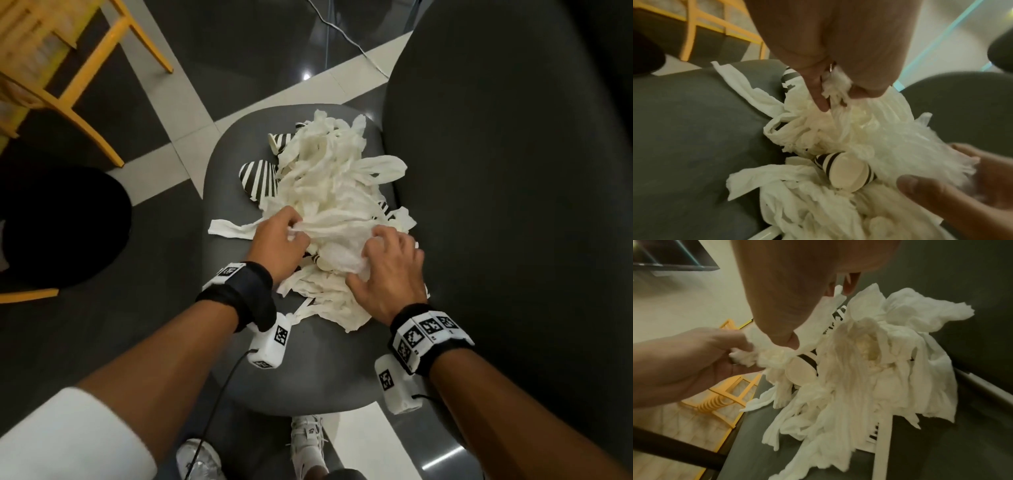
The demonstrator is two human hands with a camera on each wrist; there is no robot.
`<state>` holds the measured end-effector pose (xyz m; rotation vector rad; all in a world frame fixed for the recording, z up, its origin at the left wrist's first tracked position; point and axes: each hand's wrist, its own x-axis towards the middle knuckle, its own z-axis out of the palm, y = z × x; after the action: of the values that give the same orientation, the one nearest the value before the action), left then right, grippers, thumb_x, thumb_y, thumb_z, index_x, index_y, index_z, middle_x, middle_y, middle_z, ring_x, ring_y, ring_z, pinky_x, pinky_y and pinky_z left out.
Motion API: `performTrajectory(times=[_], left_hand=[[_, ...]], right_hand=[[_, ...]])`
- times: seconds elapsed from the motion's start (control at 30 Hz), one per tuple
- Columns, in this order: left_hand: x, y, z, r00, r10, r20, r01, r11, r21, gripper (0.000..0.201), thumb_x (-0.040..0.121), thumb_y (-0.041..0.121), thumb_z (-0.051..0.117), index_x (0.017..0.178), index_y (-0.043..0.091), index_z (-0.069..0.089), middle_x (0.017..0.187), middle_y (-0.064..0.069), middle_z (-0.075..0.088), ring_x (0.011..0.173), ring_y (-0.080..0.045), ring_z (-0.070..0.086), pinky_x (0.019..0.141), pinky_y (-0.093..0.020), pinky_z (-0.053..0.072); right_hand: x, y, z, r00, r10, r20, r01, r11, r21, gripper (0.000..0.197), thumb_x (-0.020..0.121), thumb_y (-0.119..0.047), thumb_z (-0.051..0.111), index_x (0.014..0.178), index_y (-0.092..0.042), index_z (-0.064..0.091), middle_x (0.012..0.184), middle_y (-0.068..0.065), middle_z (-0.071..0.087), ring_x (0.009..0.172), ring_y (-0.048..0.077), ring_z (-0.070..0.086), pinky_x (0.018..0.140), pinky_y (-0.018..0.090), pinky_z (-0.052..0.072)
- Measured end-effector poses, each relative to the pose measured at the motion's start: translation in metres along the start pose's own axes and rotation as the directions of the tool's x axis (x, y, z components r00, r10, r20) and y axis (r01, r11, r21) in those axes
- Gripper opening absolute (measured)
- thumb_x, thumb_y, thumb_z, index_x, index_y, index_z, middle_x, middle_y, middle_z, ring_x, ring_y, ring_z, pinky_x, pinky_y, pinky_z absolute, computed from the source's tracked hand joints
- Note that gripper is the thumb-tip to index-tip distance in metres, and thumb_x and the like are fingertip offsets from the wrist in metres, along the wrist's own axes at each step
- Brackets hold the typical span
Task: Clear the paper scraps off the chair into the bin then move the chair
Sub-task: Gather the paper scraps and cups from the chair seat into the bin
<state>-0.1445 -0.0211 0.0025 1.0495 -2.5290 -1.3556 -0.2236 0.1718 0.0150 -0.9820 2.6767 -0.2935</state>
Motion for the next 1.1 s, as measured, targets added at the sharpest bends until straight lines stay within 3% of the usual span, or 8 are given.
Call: performTrajectory(times=[0.17, 0.3, 0.4, 0.47, 0.67, 0.8, 0.93, 1.1], left_hand=[[-0.016, -0.004, -0.042, 0.975, -0.146, -0.165, 0.085, 0.940, -0.332, 0.014, 0.075, 0.012, 0.042, 0.080, 0.020, 0.052, 0.072, 0.004, 0.053, 0.067, -0.016, 0.048, 0.061, -0.031, 0.040], [-0.036, -0.010, -0.072, 0.975, -0.218, -0.032, 0.162, 0.808, -0.567, 0.025, 0.091, 0.013, 0.044, 0.089, 0.012, 0.068, 0.073, 0.008, 0.069, 0.072, -0.012, 0.062, 0.061, -0.023, 0.049], [-0.049, -0.032, -0.083, 0.968, -0.249, 0.038, 0.239, 0.861, -0.449, 0.037, 0.087, 0.047, 0.060, 0.070, 0.015, 0.070, 0.070, 0.007, 0.065, 0.071, -0.014, 0.060, 0.072, -0.030, 0.047], [-0.060, -0.045, -0.086, 0.969, -0.242, 0.054, 0.246, 0.903, -0.352, 0.027, 0.074, 0.036, 0.068, 0.054, 0.020, 0.060, 0.064, 0.010, 0.054, 0.063, -0.012, 0.053, 0.069, -0.031, 0.042], [-0.091, -0.065, -0.106, 0.960, -0.182, 0.212, 0.259, 0.863, -0.433, 0.024, 0.065, 0.012, 0.060, 0.044, 0.021, 0.052, 0.065, -0.001, 0.052, 0.066, -0.015, 0.050, 0.068, -0.031, 0.038], [-0.112, -0.099, -0.124, 0.950, -0.290, 0.116, 0.311, 0.836, -0.452, 0.012, 0.063, 0.007, 0.060, 0.063, 0.018, 0.057, 0.074, 0.000, 0.057, 0.069, -0.015, 0.052, 0.067, -0.033, 0.044], [-0.145, -0.149, -0.136, 0.903, -0.425, 0.055, 0.399, 0.785, -0.474, 0.046, 0.077, -0.009, 0.052, 0.112, 0.016, 0.067, 0.107, 0.000, 0.071, 0.096, -0.012, 0.066, 0.082, -0.031, 0.054], [-0.205, -0.222, -0.139, 0.861, -0.500, 0.089, 0.483, 0.753, -0.447, 0.037, 0.088, 0.006, 0.052, 0.120, 0.017, 0.067, 0.114, 0.001, 0.071, 0.104, -0.015, 0.065, 0.089, -0.025, 0.051]], right_hand=[[0.009, -0.016, -0.008, 0.999, 0.050, -0.004, -0.049, 0.986, 0.160, 0.035, 0.082, -0.042, 0.065, 0.099, -0.027, 0.038, 0.094, -0.009, 0.048, 0.099, 0.025, 0.054, 0.095, 0.042, 0.038], [0.008, -0.044, -0.015, 1.000, -0.012, -0.027, 0.019, 0.965, 0.261, 0.070, 0.080, -0.035, 0.071, 0.139, -0.026, 0.035, 0.119, -0.001, 0.061, 0.114, 0.025, 0.054, 0.108, 0.041, 0.034], [0.012, -0.070, -0.015, 0.991, -0.133, -0.028, 0.135, 0.986, 0.096, 0.100, 0.076, -0.050, 0.071, 0.155, -0.032, 0.012, 0.117, 0.000, 0.060, 0.107, 0.025, 0.055, 0.105, 0.045, 0.038], [0.015, -0.089, -0.013, 0.968, -0.249, 0.004, 0.249, 0.965, -0.086, 0.108, 0.073, -0.063, 0.069, 0.156, -0.037, 0.005, 0.103, 0.002, 0.055, 0.094, 0.025, 0.053, 0.096, 0.046, 0.042], [0.016, -0.145, 0.037, 0.805, -0.497, 0.325, 0.560, 0.816, -0.139, 0.058, 0.075, -0.057, 0.060, 0.130, -0.039, 0.055, 0.105, 0.011, 0.047, 0.095, 0.032, 0.046, 0.083, 0.046, 0.045], [0.001, -0.170, 0.076, 0.793, -0.472, 0.385, 0.462, 0.878, 0.126, 0.039, 0.083, -0.042, 0.053, 0.113, -0.019, 0.062, 0.119, 0.009, 0.051, 0.104, 0.031, 0.050, 0.089, 0.043, 0.048], [-0.021, -0.207, 0.106, 0.852, -0.327, 0.409, 0.123, 0.884, 0.451, 0.023, 0.084, -0.032, 0.059, 0.101, -0.019, 0.051, 0.094, 0.005, 0.066, 0.086, 0.026, 0.064, 0.072, 0.033, 0.046], [-0.073, -0.278, 0.169, 0.808, -0.264, 0.527, -0.103, 0.818, 0.567, 0.014, 0.093, -0.007, 0.056, 0.103, -0.017, 0.054, 0.084, -0.006, 0.063, 0.077, 0.014, 0.062, 0.071, 0.020, 0.046]])
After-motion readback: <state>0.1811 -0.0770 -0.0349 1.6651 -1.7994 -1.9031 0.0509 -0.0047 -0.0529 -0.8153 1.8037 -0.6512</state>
